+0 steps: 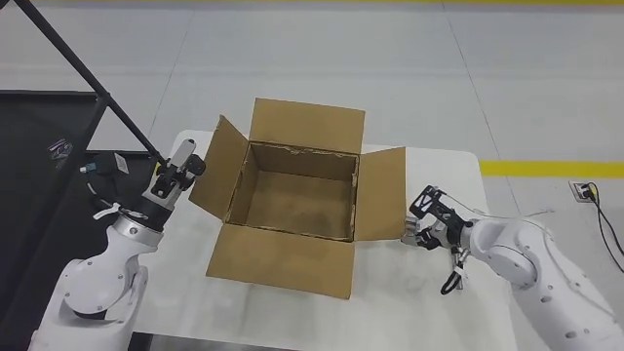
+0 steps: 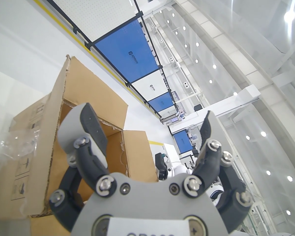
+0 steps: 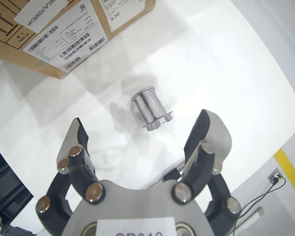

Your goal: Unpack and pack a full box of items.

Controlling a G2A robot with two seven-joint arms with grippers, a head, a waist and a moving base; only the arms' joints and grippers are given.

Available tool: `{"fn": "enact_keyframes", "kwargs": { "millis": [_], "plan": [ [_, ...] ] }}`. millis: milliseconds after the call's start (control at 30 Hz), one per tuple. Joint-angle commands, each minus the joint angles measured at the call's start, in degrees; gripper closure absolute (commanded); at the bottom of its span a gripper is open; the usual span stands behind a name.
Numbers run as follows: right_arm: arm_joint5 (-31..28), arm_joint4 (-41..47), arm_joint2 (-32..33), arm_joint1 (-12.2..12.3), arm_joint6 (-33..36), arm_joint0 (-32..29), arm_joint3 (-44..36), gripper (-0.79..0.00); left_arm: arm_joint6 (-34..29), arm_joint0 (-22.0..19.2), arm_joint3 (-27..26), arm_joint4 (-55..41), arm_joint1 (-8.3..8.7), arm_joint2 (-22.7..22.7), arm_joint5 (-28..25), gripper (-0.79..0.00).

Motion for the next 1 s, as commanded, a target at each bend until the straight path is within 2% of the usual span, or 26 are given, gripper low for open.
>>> {"fn": "enact_keyframes", "kwargs": {
  "millis": [0,233,467,967],
  "plan": [
    [-1.33,-0.59,0.97,0.27,-1.85,-0.93,0.15,-0.785,-0.07,-0.11,-0.18,0.19,-0.03,0.09,0.10,-0.785],
    [-6.09,-2.35,2.80,0.73,-8.39,-1.94,3.21,-0.785,-0.23,-0.30,-0.54,0.82,-0.10,0.22,0.49,-0.785],
    [-8.19,-2.30,1.02,0.09,-10.34,1.71,8.56,-0.785,-0.04,-0.12,-1.05,1.39,-0.18,0.24,0.67,-0.785],
    [-12.23,-5.82,-10.84,-3.86,-10.13,13.32,21.88,-0.785,1.07,0.76,-2.40,2.74,-0.38,0.09,1.68,-0.785]
  ]
}}
